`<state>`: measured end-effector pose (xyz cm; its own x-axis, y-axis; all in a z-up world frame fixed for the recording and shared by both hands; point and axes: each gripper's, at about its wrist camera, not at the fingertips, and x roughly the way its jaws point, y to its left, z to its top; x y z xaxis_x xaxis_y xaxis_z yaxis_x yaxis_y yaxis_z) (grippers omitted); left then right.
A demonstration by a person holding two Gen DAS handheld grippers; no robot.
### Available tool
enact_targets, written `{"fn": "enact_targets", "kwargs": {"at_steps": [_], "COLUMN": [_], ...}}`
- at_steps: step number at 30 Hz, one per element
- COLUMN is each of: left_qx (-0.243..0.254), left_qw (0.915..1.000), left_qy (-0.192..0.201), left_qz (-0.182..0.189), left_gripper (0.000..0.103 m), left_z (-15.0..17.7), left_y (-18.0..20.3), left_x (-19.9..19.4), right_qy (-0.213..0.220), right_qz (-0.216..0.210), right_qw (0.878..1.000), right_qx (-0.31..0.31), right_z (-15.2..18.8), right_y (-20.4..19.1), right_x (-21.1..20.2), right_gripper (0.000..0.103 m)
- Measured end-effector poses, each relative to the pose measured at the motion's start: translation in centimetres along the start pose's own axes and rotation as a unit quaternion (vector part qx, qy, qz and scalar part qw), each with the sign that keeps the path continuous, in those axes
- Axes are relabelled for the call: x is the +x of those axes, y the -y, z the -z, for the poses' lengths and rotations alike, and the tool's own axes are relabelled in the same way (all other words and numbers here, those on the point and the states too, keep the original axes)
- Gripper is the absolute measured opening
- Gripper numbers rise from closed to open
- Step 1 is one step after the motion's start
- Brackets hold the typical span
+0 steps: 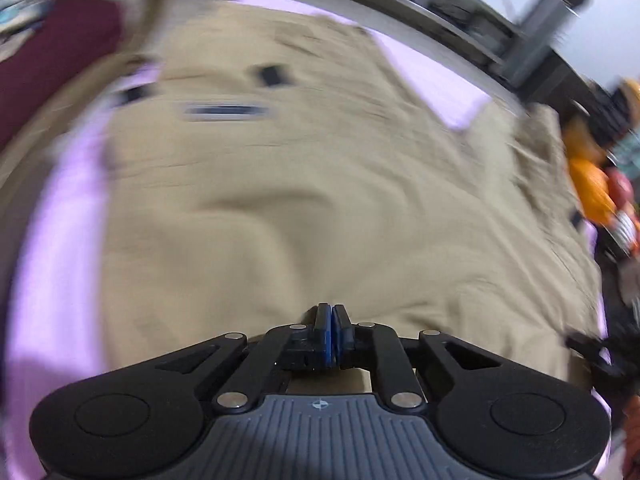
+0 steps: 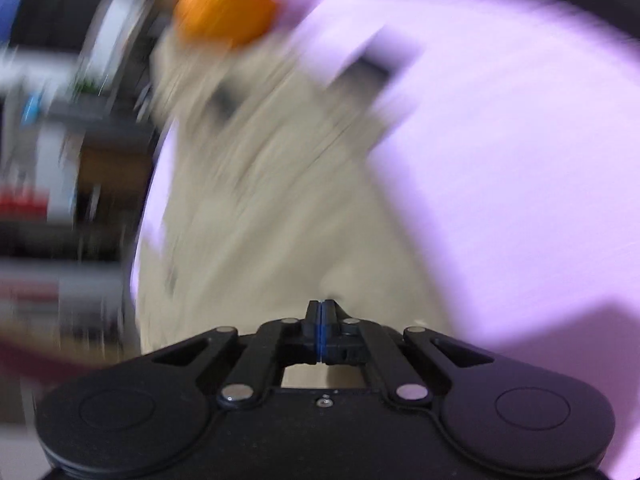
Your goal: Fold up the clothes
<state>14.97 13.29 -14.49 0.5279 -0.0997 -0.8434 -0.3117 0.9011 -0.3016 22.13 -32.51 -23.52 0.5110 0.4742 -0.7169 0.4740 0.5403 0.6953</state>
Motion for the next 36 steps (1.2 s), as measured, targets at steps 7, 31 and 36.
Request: {"fn": "enact_targets", "kwargs": {"at_steps": [7,31,36], "left_qx": [0.006,0.059,0.053], "left_qw": [0.9968,0.9977,0.9985], "left_qy": [0.07,-0.014,0.012], "left_qz": [-0.038,0.03,-0.001], "left_gripper": [0.007,0.013,0.009], "left_z": [2.7,5.1,5.9], "left_y": [-2.5,0.8,-1.3], "left_x": [-6.2,-2.4,-5.3], "right_qy": [0.084,-0.097,-0.03], "right_qz": [-0.022,-0.018,0.027], "right_qw": [0.996,0.981,0.991], "right_qx": [0.019,-0.166,-0.129], "right_z": [-0.8,9.7,7.7], "right_y": [3.5,-4.9,-2.0], "right_x": [-7.3,2.8,-1.4], "right_gripper": [0.013,0.0,0.0]}}
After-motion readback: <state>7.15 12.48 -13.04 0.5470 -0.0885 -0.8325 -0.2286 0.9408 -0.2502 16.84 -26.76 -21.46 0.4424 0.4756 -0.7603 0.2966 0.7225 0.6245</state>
